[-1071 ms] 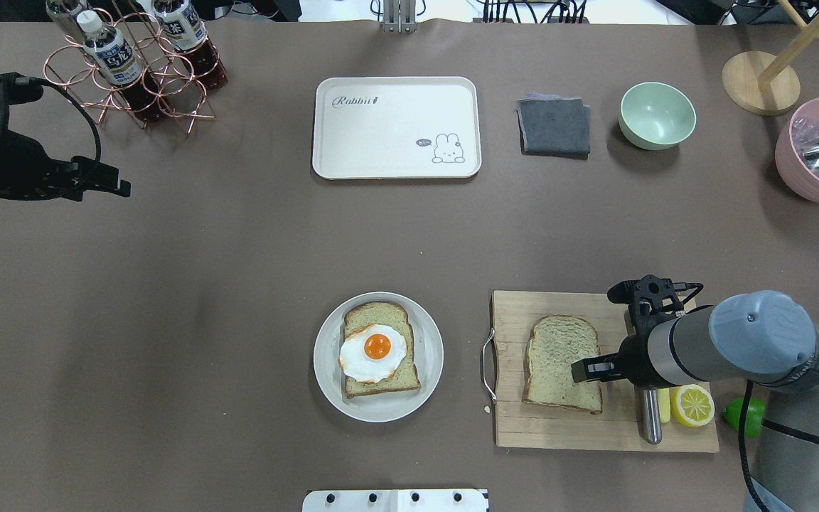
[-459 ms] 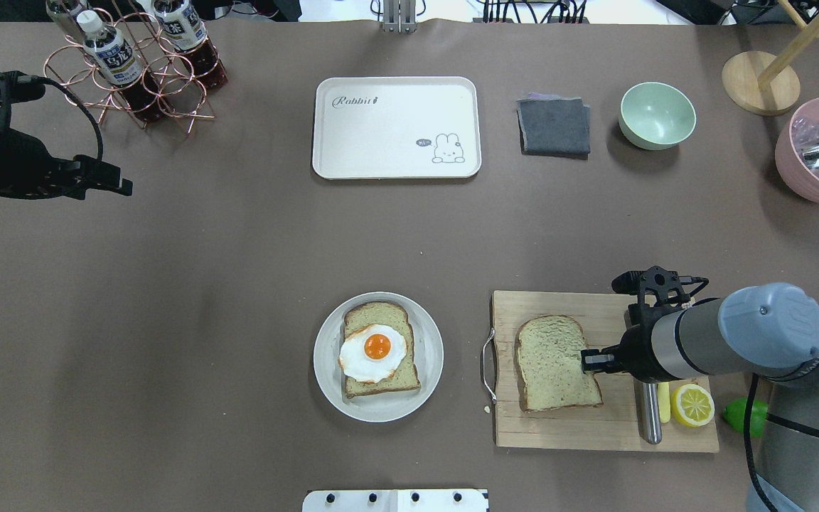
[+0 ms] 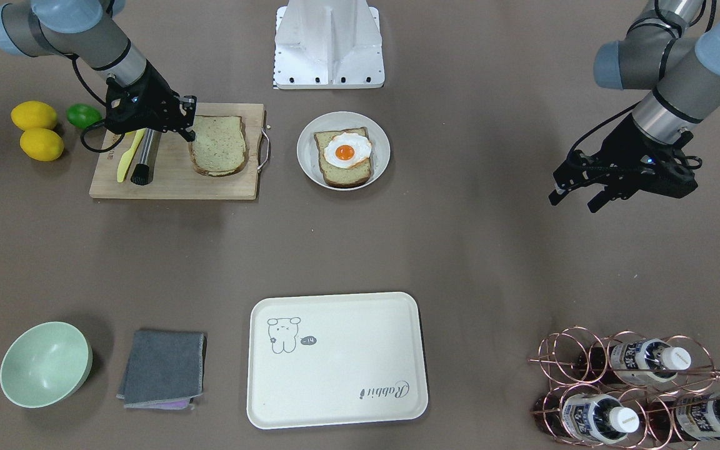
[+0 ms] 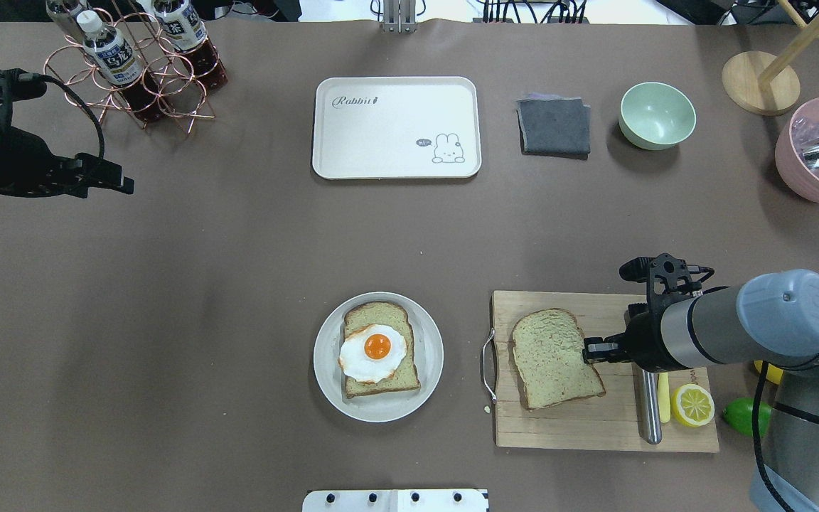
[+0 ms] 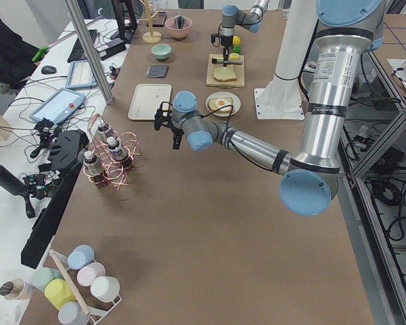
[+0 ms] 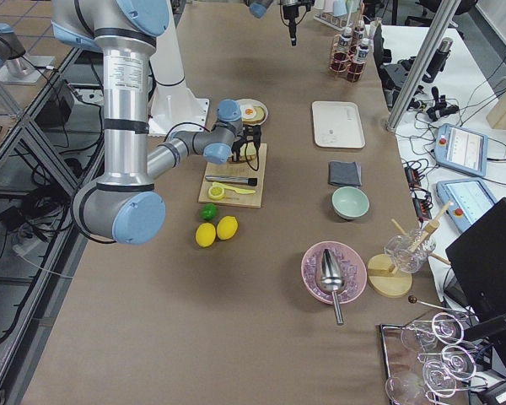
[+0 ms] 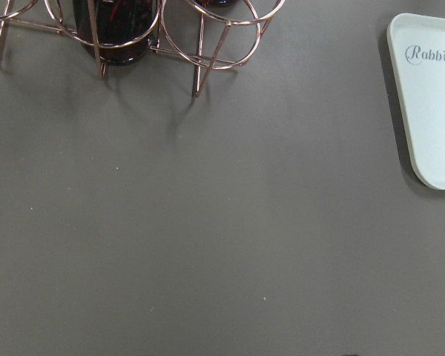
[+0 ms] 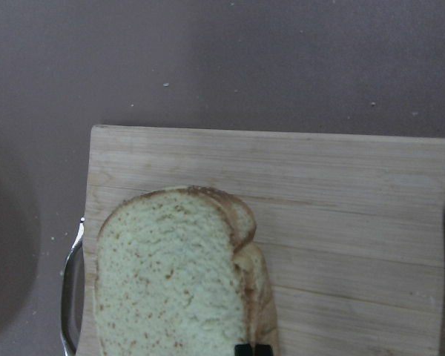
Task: Make sandwich and place on tray
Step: 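Grasp the plain bread slice's edge with the right gripper, then lift the bread slice and carry it over the egg-topped slice on the plate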
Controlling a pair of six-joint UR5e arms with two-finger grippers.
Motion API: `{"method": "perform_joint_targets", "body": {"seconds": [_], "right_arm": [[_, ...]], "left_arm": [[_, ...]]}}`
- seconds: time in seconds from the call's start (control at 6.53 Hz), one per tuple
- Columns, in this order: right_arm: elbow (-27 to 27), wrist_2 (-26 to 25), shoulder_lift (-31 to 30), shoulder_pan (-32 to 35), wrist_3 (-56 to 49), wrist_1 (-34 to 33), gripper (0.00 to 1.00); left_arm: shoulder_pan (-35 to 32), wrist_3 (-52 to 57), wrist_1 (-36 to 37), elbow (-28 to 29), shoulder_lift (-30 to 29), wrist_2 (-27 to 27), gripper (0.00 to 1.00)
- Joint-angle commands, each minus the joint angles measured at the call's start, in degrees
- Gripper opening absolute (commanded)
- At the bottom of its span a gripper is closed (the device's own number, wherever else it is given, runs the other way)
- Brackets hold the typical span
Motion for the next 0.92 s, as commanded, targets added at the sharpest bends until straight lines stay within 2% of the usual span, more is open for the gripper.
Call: {"method": "perform_joint_targets", "body": {"seconds": [0.0,0.15,0.31,0.61,0.77], "right_arm": [[0.0,1.5,0.9,2.2,0.8,2.8,0.00],[-0.3,6.8,0.9,5.5,3.3,8.4,0.00],[-0.2,10.6,0.9,8.6,4.5,11.4,0.00],[-2.7,12.2,3.0,9.8,12.7,21.4,0.00],[-6.8,11.8,6.0,9.6,17.8,28.3,0.00]], "left_arm": [[0.0,0.1,0.0,0.3,0.1,0.0,0.88],[0.0,0.2,-0.1,0.6,0.1,0.0,0.88],[0.0,0.2,-0.1,0.6,0.2,0.0,0.88],[0.0,-0.1,-1.1,0.7,1.0,0.0,0.88],[0.0,0.0,-1.2,0.7,1.4,0.0,0.88]]}}
